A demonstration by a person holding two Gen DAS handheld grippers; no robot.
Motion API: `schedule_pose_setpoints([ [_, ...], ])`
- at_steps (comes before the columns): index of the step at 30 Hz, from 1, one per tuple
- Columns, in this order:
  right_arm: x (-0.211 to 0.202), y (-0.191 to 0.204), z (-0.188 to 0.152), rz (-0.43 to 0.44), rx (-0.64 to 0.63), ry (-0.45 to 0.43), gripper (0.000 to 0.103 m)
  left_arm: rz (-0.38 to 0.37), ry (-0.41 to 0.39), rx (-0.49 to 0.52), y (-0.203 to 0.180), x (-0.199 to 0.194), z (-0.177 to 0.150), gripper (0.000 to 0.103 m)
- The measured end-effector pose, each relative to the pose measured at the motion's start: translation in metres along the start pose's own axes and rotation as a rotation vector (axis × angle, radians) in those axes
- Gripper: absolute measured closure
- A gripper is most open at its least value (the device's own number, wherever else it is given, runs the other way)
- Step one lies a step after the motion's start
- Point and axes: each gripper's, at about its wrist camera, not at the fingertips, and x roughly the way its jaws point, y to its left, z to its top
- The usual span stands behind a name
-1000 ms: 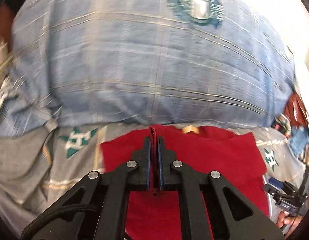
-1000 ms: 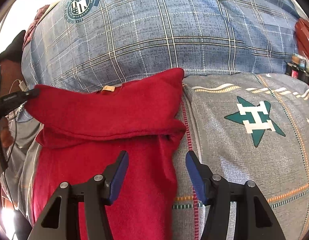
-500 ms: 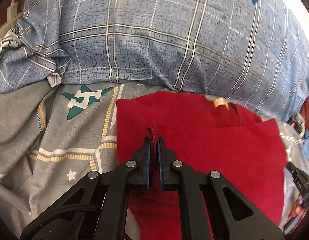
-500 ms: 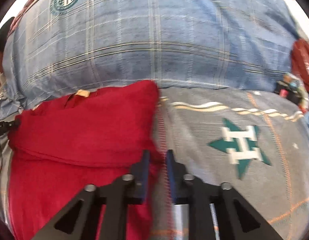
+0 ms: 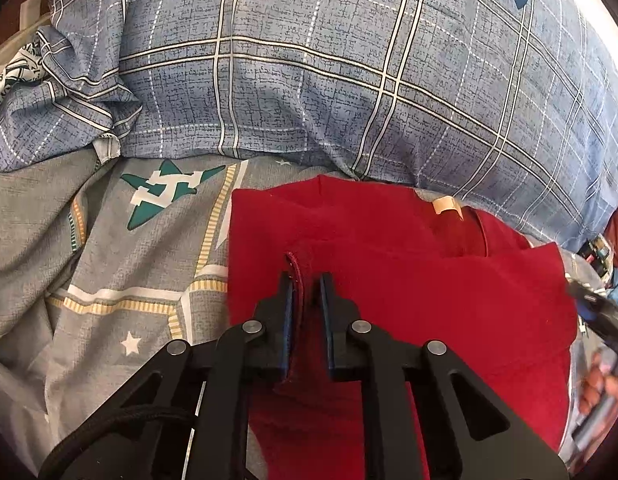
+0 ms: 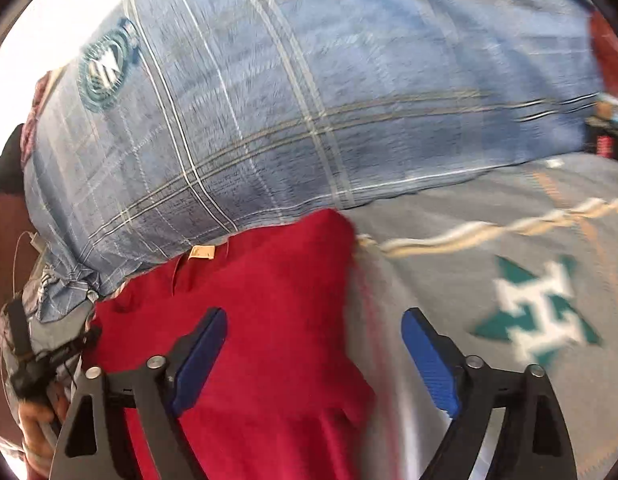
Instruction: Fold small clothes
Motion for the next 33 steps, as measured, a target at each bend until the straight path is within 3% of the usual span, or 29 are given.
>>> schedule_pose_setpoints([
  [1, 0.018, 0.001, 0.006, 0.009, 0.009, 0.039, 0.042, 0.000, 0.003, 0.002, 0.000, 0.000, 0.001, 0.092],
  [2, 0.034, 0.001, 0.009, 0.007, 0.012, 0.079, 0.073, -0.001, 0.007, 0.008, -0.001, -0.001, 0.001, 0.086],
  [3, 0.045, 0.001, 0.008, -0.018, 0.000, 0.107, 0.076, -0.009, 0.006, 0.018, -0.001, -0.003, 0.001, 0.076],
  [4, 0.044, 0.004, 0.007, -0.052, -0.030, 0.091, 0.088, -0.020, 0.002, 0.024, 0.000, -0.006, 0.001, 0.070],
  [5, 0.037, 0.008, 0.006, -0.068, -0.068, 0.065, 0.093, -0.032, 0.000, 0.026, 0.001, -0.008, 0.001, 0.059],
  [6, 0.028, 0.012, 0.005, -0.084, -0.112, 0.041, 0.093, -0.037, -0.007, 0.023, 0.003, -0.008, 0.001, 0.052],
  [9, 0.012, 0.007, 0.003, -0.213, -0.174, -0.035, 0.094, -0.027, 0.013, 0.007, 0.007, 0.003, 0.000, 0.050],
  [11, 0.026, -0.010, 0.001, -0.198, -0.116, 0.031, 0.094, -0.027, 0.028, -0.016, 0.009, 0.006, -0.002, 0.050],
  [13, 0.028, -0.015, 0.000, -0.176, -0.089, 0.037, 0.093, -0.030, 0.019, -0.012, 0.007, 0.001, -0.003, 0.050],
  [15, 0.015, -0.014, 0.001, -0.167, -0.082, 0.012, 0.073, -0.012, -0.006, 0.011, 0.003, -0.010, -0.003, 0.050],
  [16, 0.004, -0.014, 0.002, -0.181, -0.072, -0.004, 0.055, -0.001, -0.027, 0.023, 0.001, -0.017, -0.003, 0.050],
  [17, -0.007, -0.014, 0.000, -0.178, -0.060, -0.036, 0.053, 0.010, -0.052, 0.035, -0.002, -0.023, -0.003, 0.050],
  [20, -0.027, 0.005, -0.003, -0.110, -0.076, -0.081, 0.053, 0.028, -0.116, 0.061, -0.011, -0.035, 0.001, 0.050],
  [24, -0.013, 0.035, -0.012, -0.045, -0.165, -0.021, 0.055, 0.083, -0.058, 0.085, -0.021, -0.010, 0.001, 0.050],
  [27, 0.012, 0.046, -0.016, -0.116, -0.230, 0.004, 0.062, 0.120, -0.023, 0.073, -0.016, 0.011, -0.001, 0.047],
  [30, 0.035, 0.039, -0.011, -0.213, -0.252, 0.028, 0.063, 0.109, -0.029, 0.027, -0.006, 0.020, -0.004, 0.032],
  [33, 0.039, 0.026, -0.001, -0.204, -0.211, 0.031, 0.063, 0.083, -0.029, -0.003, 0.000, 0.022, -0.006, 0.031],
])
